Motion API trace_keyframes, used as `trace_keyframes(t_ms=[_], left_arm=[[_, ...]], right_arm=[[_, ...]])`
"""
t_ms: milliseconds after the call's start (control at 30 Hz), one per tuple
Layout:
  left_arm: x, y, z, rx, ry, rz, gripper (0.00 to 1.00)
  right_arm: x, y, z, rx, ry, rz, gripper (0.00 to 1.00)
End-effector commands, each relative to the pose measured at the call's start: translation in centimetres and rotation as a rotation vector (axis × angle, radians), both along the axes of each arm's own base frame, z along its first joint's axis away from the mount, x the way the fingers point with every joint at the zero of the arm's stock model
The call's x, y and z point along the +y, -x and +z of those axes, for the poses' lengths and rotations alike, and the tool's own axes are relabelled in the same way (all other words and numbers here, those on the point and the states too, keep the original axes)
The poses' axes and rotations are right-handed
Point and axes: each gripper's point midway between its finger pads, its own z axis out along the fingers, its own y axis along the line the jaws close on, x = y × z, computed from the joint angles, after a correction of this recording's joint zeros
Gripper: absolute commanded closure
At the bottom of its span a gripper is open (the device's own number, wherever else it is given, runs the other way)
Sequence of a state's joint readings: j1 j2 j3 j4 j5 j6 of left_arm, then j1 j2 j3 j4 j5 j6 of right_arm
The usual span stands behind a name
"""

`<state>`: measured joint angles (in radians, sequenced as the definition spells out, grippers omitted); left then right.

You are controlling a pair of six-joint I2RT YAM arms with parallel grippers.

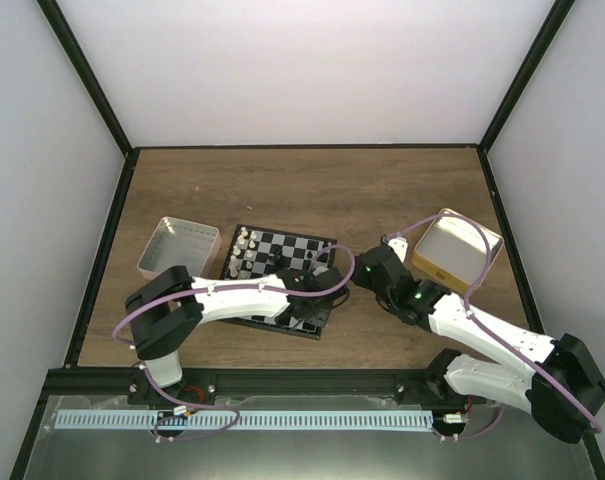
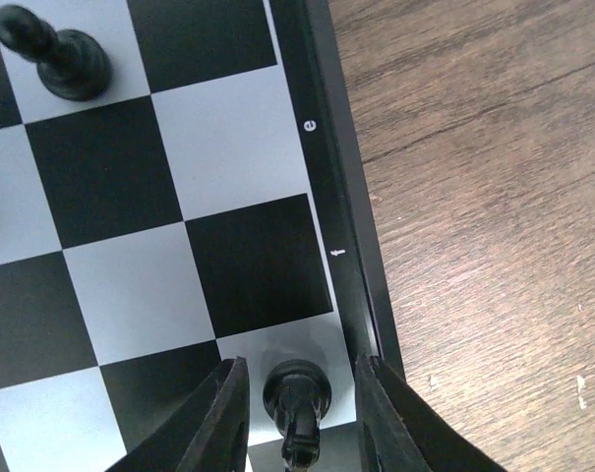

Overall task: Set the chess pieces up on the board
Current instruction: Place the chess piece on the chessboard, then pick up the chess piece from the chessboard.

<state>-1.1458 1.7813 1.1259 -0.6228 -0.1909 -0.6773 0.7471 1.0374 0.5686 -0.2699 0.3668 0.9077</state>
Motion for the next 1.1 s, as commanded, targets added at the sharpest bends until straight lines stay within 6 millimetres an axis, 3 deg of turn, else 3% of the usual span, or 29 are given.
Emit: trace_keyframes(t_ms=[0,133,267,467,567,800,1067], left_arm=[[-0.7,-0.7,2.1,-0.004,0.074,0.028,0.66],[-0.2,-2.1,3.9,-0.017,0.148,0.092,0.63],[1.9,-4.0,5.4,-0.053,0.202,0.169,0.59],[7.1,-6.5,5.1,-0.096,0.209,0.319,0.57],[8.4,-7.4,4.8,-0.093,0.221,0.345,0.58],[9.0,-9.5,4.6,-0.101,0.284,0.385,0.59],[9.3,-12.0,4.1,-0.116,0.267,0.387,0.72]], right_arm=[[-0.5,-0.4,2.0,-0.049,-0.03,-0.035,0.44],[-0.5,-0.4,3.2,-0.1,-0.047,-0.019,0.43],[0.0,-0.6,3.3,-0.092,-0.043,0.003,0.43],[1.0,-0.8,2.5,-0.055,-0.046,0.032,0.43],[1.3,-0.9,2.2,-0.043,-0.044,0.039,0.43],[2.8,-1.2,1.6,-0.022,-0.029,0.108,0.44],[3.3,-1.1,0.7,0.008,-0.025,0.132,0.44]])
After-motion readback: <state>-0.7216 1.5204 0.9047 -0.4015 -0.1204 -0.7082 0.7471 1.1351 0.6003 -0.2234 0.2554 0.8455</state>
